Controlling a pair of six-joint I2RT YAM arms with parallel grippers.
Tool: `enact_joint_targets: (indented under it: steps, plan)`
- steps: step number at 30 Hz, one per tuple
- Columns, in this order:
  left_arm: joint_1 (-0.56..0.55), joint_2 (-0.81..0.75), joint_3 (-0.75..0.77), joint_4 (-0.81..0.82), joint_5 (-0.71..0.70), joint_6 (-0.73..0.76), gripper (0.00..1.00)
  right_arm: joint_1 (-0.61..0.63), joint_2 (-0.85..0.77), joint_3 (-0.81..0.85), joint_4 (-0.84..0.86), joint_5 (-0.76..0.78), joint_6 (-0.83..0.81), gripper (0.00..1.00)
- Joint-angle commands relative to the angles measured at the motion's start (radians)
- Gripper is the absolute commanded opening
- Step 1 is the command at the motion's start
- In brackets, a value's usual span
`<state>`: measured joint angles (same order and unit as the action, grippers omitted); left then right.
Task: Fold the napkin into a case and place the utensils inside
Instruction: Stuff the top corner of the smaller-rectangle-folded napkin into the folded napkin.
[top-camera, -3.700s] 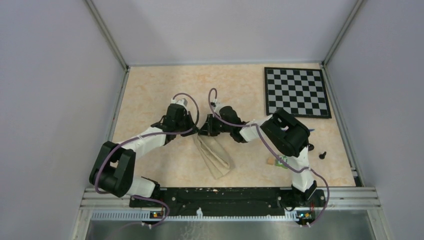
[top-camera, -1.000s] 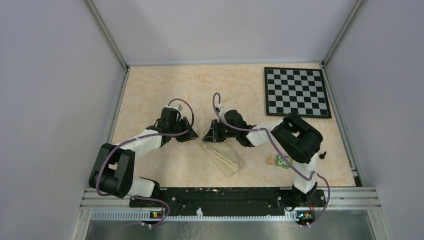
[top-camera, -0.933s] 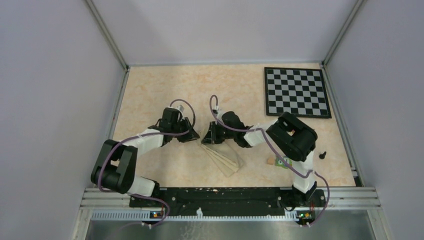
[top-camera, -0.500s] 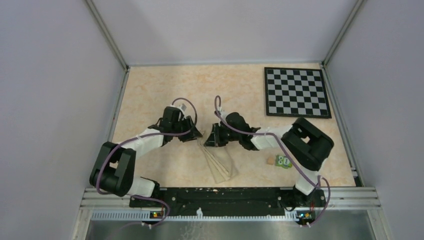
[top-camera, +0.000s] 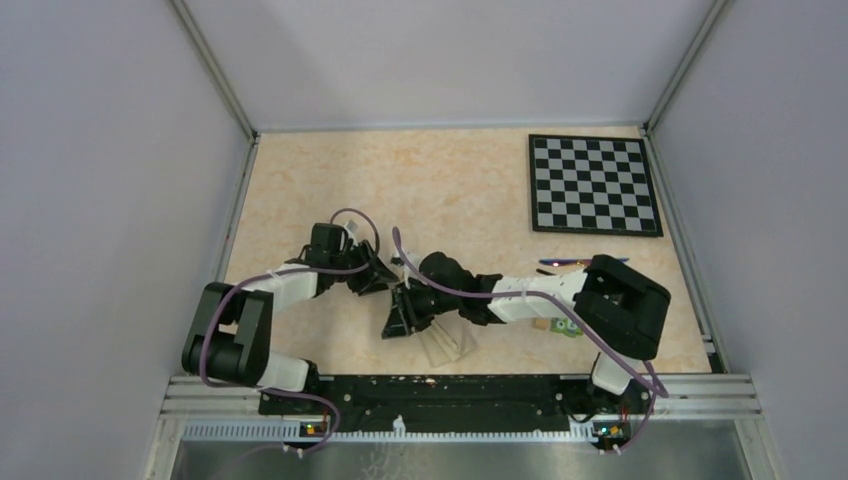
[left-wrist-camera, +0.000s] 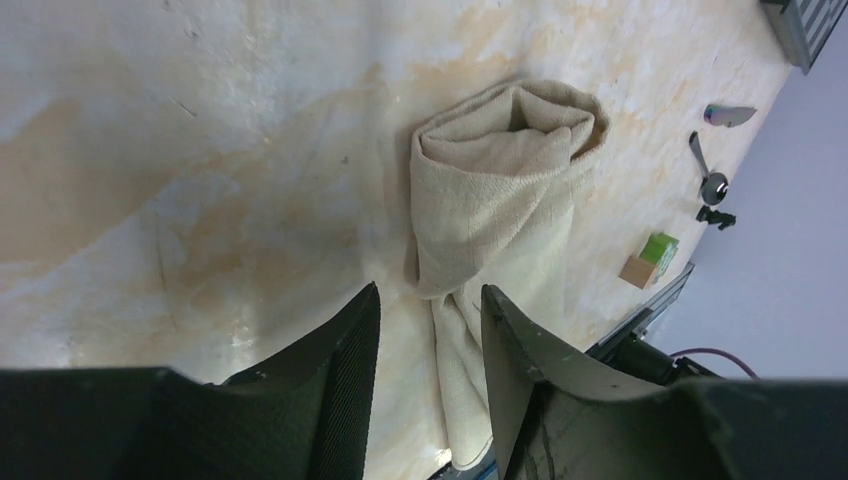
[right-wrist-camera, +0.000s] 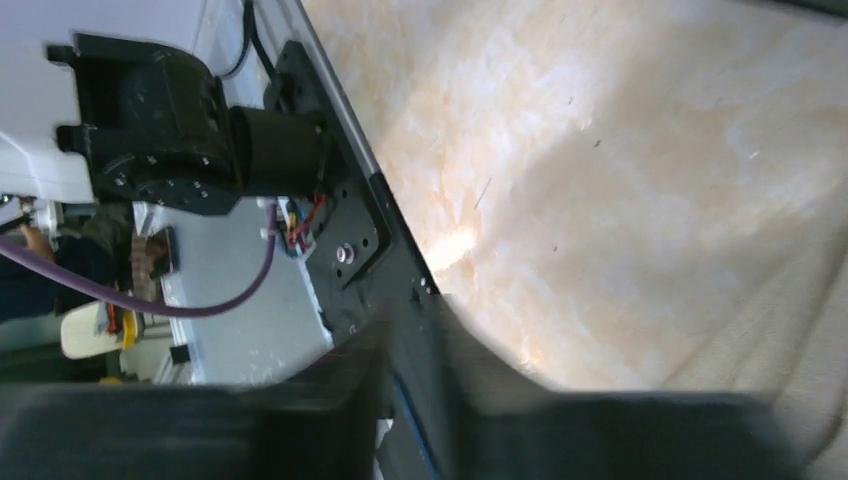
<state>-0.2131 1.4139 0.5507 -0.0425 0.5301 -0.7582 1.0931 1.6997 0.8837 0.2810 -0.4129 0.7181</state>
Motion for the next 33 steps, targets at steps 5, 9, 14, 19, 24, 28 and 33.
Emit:
enact_joint_targets:
  steps: [5, 9, 14, 19, 24, 28, 33]
  plan:
    - [0.063, 0.038, 0.038, 0.08, 0.073, 0.047, 0.47, 0.002, 0.039, 0.127, -0.122, 0.569, -0.644, 0.68]
    - [0.07, -0.053, 0.033, 0.008, -0.043, 0.129, 0.51, -0.047, -0.011, 0.112, -0.119, 0.483, -0.534, 0.67]
    - [0.07, -0.143, 0.036, -0.035, -0.113, 0.166, 0.56, -0.047, -0.028, 0.119, -0.158, 0.494, -0.558, 0.62]
    - [0.07, -0.066, 0.074, -0.026, -0.061, 0.105, 0.54, -0.032, 0.035, 0.148, -0.2, 0.582, -0.609, 0.5]
    - [0.07, 0.007, 0.072, 0.031, 0.005, 0.041, 0.49, -0.008, 0.099, 0.202, -0.239, 0.643, -0.624, 0.51]
    - [0.071, 0.002, 0.038, 0.036, 0.0, 0.036, 0.46, 0.016, 0.119, 0.216, -0.225, 0.645, -0.615, 0.52]
    - [0.072, -0.012, -0.008, 0.035, -0.008, 0.04, 0.41, 0.032, 0.153, 0.25, -0.232, 0.654, -0.613, 0.48]
